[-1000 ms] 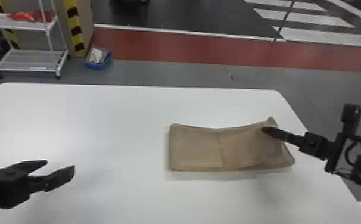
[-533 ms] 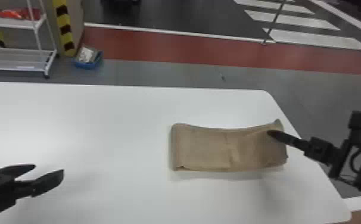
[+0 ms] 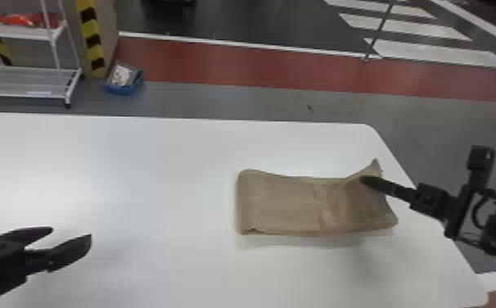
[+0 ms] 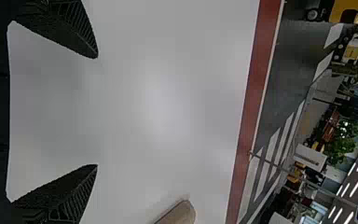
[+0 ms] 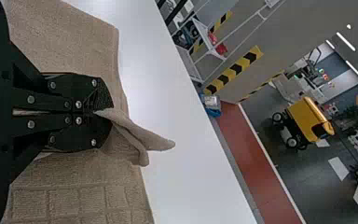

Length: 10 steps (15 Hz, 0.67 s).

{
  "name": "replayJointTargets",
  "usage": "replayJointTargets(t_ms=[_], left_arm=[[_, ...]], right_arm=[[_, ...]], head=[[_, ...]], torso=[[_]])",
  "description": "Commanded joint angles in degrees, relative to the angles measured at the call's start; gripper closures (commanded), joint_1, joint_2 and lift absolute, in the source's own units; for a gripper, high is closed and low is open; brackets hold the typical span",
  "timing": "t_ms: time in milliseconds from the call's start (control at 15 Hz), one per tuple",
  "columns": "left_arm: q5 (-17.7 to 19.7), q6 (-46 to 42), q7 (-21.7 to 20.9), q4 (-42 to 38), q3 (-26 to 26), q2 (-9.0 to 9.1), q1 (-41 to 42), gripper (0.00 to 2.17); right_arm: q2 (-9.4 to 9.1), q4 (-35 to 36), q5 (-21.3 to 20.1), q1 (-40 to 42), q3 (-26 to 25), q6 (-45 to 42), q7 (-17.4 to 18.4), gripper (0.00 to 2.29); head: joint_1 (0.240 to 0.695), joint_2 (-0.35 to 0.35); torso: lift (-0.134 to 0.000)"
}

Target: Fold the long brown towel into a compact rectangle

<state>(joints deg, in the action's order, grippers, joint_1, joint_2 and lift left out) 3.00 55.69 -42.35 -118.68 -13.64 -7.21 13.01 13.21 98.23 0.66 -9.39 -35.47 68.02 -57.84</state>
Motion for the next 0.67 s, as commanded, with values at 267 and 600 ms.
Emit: replayJointTargets(t_ms=[267, 600], left_arm=[[-0.10, 0.00, -0.02, 0.91, 0.46, 0.01, 0.00, 0.04], [-0.10, 0.00, 0.07, 0.91, 0.99, 0.01, 0.00, 0.04]], right_arm=[[3.85, -3.40, -2.68, 2.62, -1.62, -3.37, -6.23, 0.02], [4.72, -6.30, -3.38, 3.32, -4.52, -7.23, -5.35, 0.05]], head=[[0.695, -0.233], [0.695, -0.294]], torso=[[-0.120], [-0.120]])
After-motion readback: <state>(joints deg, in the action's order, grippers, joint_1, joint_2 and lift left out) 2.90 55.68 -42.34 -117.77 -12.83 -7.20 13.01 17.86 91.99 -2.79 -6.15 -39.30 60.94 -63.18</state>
